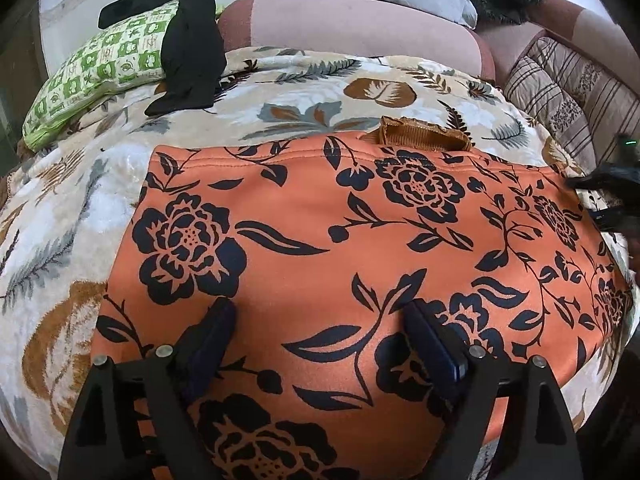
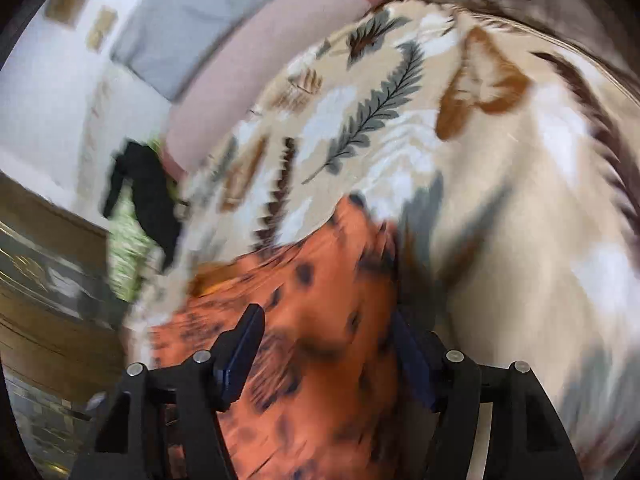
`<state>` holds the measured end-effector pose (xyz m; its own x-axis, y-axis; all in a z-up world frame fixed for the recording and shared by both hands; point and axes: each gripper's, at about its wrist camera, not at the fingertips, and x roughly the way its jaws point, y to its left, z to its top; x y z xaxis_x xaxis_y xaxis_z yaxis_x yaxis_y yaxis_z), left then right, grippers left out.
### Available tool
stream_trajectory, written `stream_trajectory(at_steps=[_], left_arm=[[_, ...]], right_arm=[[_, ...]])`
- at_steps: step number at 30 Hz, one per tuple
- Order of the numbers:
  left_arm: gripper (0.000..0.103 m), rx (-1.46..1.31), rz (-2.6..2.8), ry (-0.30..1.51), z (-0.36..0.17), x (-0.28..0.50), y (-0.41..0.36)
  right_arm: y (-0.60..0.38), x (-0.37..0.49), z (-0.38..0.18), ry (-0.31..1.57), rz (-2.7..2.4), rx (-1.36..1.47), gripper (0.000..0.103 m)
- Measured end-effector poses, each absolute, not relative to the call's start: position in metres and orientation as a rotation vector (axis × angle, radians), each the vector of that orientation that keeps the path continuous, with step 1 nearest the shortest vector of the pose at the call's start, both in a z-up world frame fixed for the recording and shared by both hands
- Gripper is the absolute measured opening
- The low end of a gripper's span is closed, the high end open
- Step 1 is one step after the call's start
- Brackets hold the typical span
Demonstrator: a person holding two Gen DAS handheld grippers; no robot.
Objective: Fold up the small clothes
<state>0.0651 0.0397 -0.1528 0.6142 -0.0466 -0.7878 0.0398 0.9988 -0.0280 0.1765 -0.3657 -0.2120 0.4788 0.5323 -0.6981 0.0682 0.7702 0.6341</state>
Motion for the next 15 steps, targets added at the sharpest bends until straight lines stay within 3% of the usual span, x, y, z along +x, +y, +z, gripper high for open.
stream_trajectory(at_steps=[1, 2, 3, 5, 7, 10, 11, 12, 15], left_arm=[[0.088, -0.008, -0.052, 0.908, -0.153, 0.065, 0.040], [0.088, -0.009, -0.055, 0.906, -0.153, 0.065, 0.040], [0.088, -0.012, -0.060, 0.903, -0.153, 0.065, 0.041], [0.089, -0.013, -0.066, 0.892, -0.155, 0.066, 0.042], [0.090, -0.004, -0.061, 0.898, -0.155, 0.067, 0.040], [0.090, -0.081, -0.080, 0.902, -0.137, 0.059, 0.054], [0.090, -0.120, -0.068, 0.878, -0.129, 0.052, 0.063], [0.090, -0.147, -0.053, 0.857, -0.122, 0.046, 0.071], [0.090, -0.246, 0.010, 0.792, -0.104, 0.017, 0.108]], right_arm=[[-0.367, 0.188, -0.224, 1.071, 0.300, 0.696, 0.066], [-0.370, 0.191, -0.224, 1.045, 0.300, 0.724, 0.044], [-0.369, 0.191, -0.220, 1.039, 0.334, 0.742, 0.015], [-0.364, 0.185, -0.203, 0.983, 0.315, 0.683, 0.015], [-0.368, 0.189, -0.223, 1.045, 0.228, 0.692, 0.015], [-0.373, 0.183, -0.225, 1.031, 0.206, 0.768, 0.030], [-0.372, 0.179, -0.218, 1.026, 0.185, 0.729, 0.053], [-0.369, 0.173, -0.207, 1.010, 0.166, 0.676, 0.067], [-0.352, 0.139, -0.165, 0.906, 0.194, 0.578, 0.071]])
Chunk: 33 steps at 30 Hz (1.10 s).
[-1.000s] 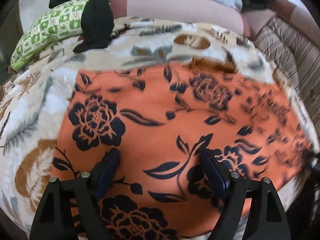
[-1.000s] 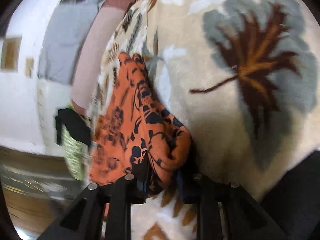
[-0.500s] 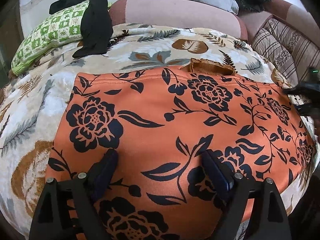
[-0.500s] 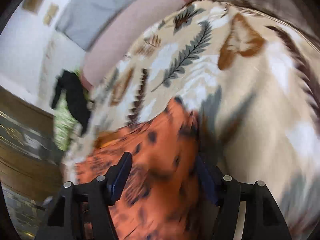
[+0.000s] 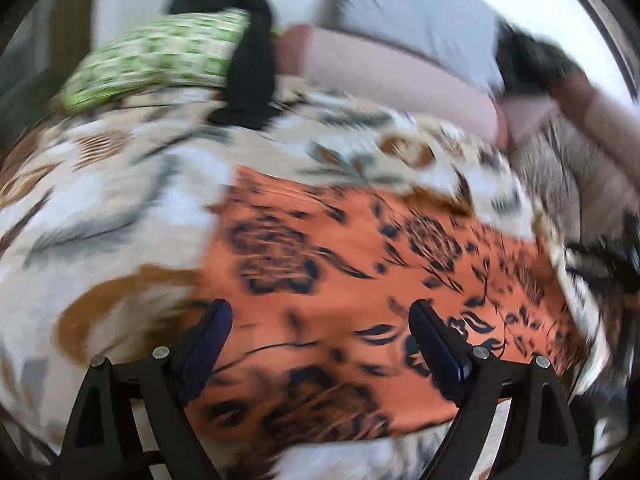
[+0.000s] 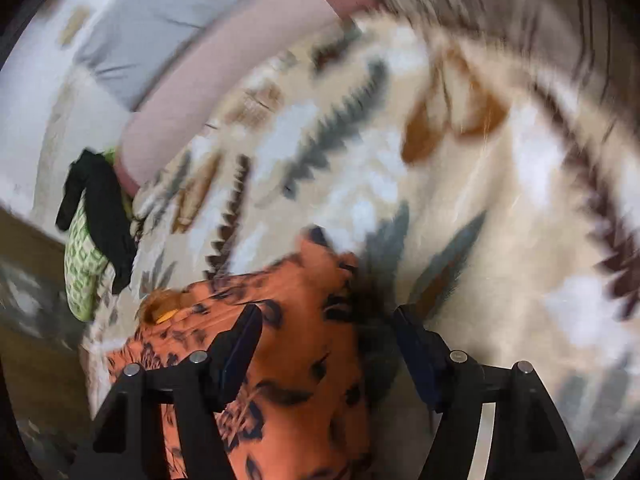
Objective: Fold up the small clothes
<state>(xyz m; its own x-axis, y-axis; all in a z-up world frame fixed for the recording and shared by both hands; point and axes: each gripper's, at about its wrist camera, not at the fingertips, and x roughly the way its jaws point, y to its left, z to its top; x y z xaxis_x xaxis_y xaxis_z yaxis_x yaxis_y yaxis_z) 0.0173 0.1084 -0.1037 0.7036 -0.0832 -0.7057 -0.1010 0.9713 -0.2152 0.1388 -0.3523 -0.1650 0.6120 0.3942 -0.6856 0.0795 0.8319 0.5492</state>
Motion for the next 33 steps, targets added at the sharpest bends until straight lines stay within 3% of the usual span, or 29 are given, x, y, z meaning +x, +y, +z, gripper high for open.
stream_trajectory(at_steps=[4, 8, 11, 16, 18, 22, 23, 24, 26, 31, 32, 33], left_arm=[[0.090, -0.402, 0.052, 0.846, -0.118, -0.007, 0.152], [0.086, -0.529, 0.033, 0.884, -0.140, -0.017, 0.170], [0.011, -0.588, -0.002, 0.990, -0.160, -0.011, 0.177], [0.010, -0.469, 0.013, 0.959, -0.148, -0.018, 0.167], [0.014, -0.430, 0.013, 1.031, -0.166, -0.011, 0.169], [0.020, -0.330, -0.008, 0.986, -0.135, -0.010, 0.165], [0.034, -0.313, -0.013, 0.958, -0.126, -0.007, 0.166], [0.057, -0.304, -0.025, 0.930, -0.116, -0.001, 0.167], [0.069, -0.308, -0.029, 0.883, -0.106, 0.014, 0.171], [0.066, -0.326, -0.075, 0.943, -0.116, 0.106, 0.174], [0.052, -0.323, -0.076, 0.969, -0.121, 0.122, 0.174], [0.031, -0.323, -0.085, 1.000, -0.128, 0.137, 0.176]], right_arm=[[-0.312, 0.092, -0.139, 0.890, 0.399, 0.577, 0.071], [-0.271, 0.063, -0.157, 0.952, 0.493, 0.563, 0.072], [-0.263, 0.060, -0.182, 1.029, 0.480, 0.554, 0.072], [-0.267, 0.072, -0.213, 1.109, 0.443, 0.604, 0.072], [-0.270, 0.073, -0.218, 1.110, 0.443, 0.625, 0.072], [-0.272, 0.072, -0.216, 1.114, 0.457, 0.614, 0.072], [-0.274, 0.072, -0.217, 1.113, 0.463, 0.615, 0.072], [-0.275, 0.071, -0.213, 1.113, 0.467, 0.616, 0.072], [-0.275, 0.071, -0.213, 1.113, 0.474, 0.617, 0.072], [-0.275, 0.070, -0.214, 1.105, 0.478, 0.618, 0.073], [-0.275, 0.070, -0.214, 1.104, 0.482, 0.617, 0.073], [-0.276, 0.070, -0.215, 1.104, 0.487, 0.621, 0.073]])
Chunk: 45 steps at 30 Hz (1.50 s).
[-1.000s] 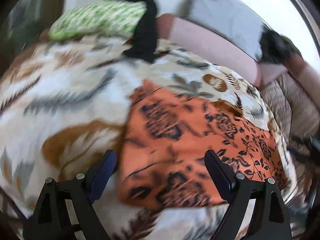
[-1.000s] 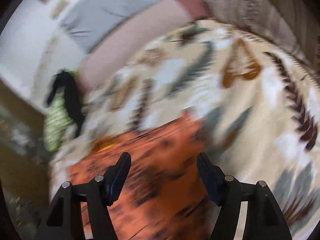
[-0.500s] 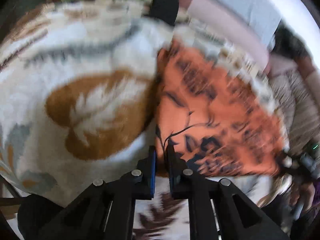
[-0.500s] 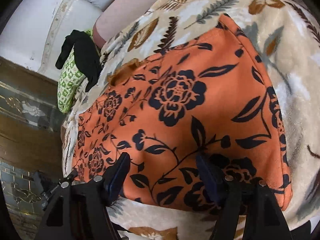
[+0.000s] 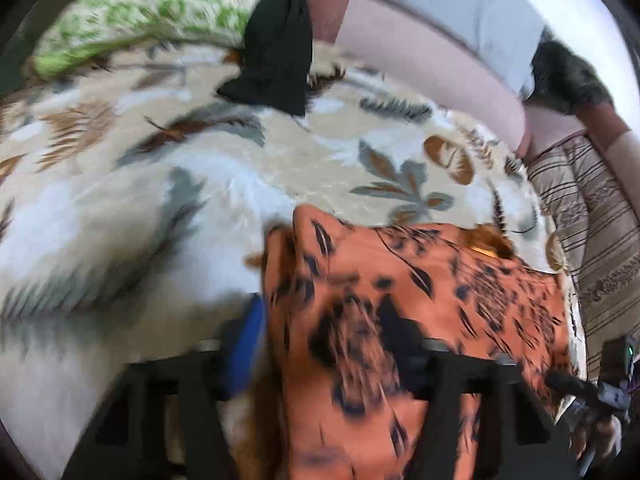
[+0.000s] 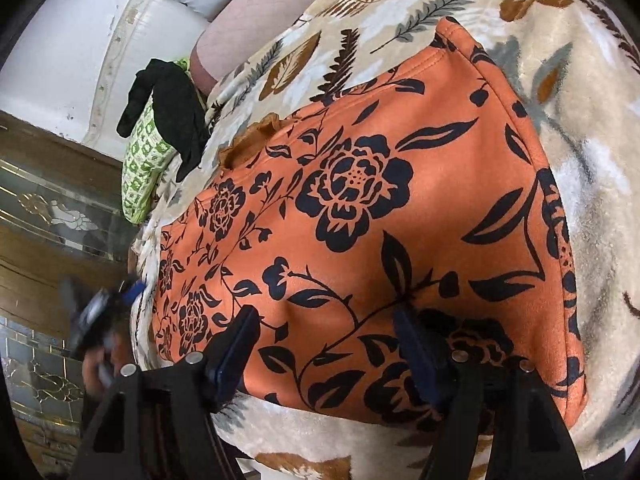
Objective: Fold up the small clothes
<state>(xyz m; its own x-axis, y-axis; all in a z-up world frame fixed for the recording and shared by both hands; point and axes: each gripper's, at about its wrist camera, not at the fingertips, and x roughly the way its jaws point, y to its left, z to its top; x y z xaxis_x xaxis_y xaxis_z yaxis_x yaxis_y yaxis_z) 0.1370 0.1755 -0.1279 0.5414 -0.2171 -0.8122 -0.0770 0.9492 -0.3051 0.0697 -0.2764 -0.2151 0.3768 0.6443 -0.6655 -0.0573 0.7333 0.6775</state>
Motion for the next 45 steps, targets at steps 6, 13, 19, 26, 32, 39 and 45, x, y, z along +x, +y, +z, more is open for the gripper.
stream_trajectory(at_steps=[6, 13, 19, 26, 32, 39, 45], left_arm=[[0.020, -0.253, 0.058, 1.046, -0.147, 0.162, 0.193], [0.020, -0.146, 0.049, 0.950, -0.115, 0.132, 0.178], [0.042, -0.101, -0.084, 0.891, -0.094, 0.090, 0.130], [0.049, -0.061, -0.093, 0.988, -0.141, 0.078, 0.098], [0.052, -0.031, -0.068, 0.967, -0.138, 0.078, 0.095], [0.054, -0.075, -0.048, 0.935, -0.128, 0.060, 0.097], [0.065, -0.123, -0.040, 0.830, -0.108, 0.024, 0.095]], right_arm=[[-0.281, 0.072, -0.218, 1.113, 0.511, 0.657, 0.073], [-0.283, 0.074, -0.218, 1.132, 0.520, 0.667, 0.074], [-0.285, 0.087, -0.189, 1.091, 0.547, 0.654, 0.074], [-0.328, 0.177, -0.200, 1.030, 0.480, 0.776, 0.074], [-0.386, 0.193, -0.226, 0.930, 0.341, 1.026, 0.072], [-0.362, 0.100, -0.197, 0.938, 0.406, 0.916, 0.073], [-0.319, 0.012, -0.190, 0.939, 0.411, 0.758, 0.076]])
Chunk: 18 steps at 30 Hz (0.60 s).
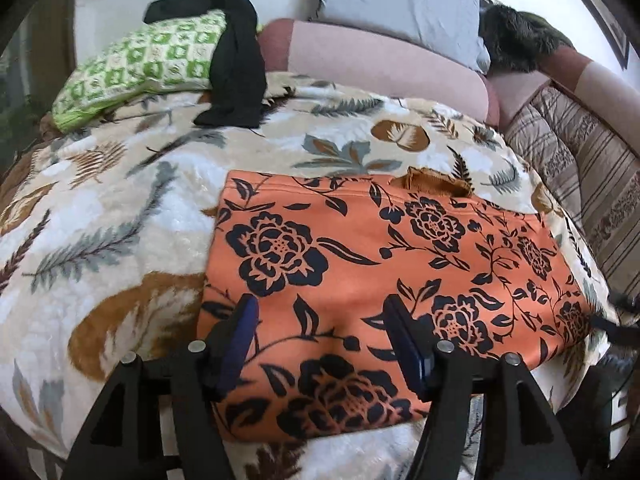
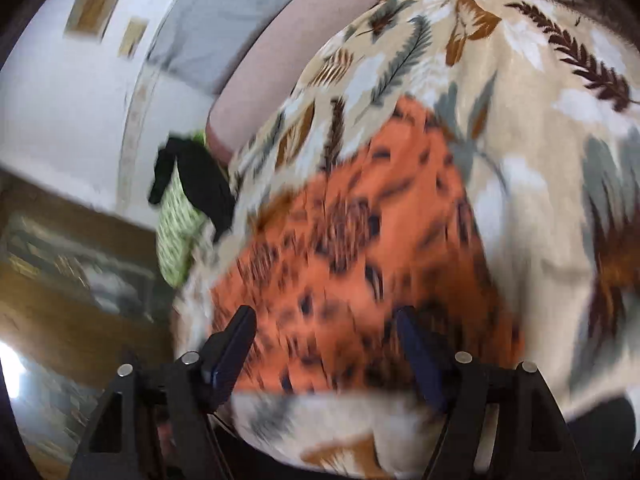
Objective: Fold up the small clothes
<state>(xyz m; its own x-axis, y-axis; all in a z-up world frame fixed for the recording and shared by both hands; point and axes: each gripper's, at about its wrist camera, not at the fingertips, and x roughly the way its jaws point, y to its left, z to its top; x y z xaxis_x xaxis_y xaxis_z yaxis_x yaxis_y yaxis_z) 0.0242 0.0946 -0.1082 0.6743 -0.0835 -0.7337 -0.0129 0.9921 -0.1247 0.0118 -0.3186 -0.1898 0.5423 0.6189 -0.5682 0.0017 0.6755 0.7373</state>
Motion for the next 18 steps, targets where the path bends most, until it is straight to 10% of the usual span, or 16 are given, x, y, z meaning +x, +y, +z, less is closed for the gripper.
stream_trajectory(at_steps=[18], left_arm=[[0.066, -0.172, 0.063, 0.941, -0.117, 0.016, 0.089]], right_arm=[[-0.311, 0.015, -0.198, 0.923, 0.417, 0.847, 0.076]])
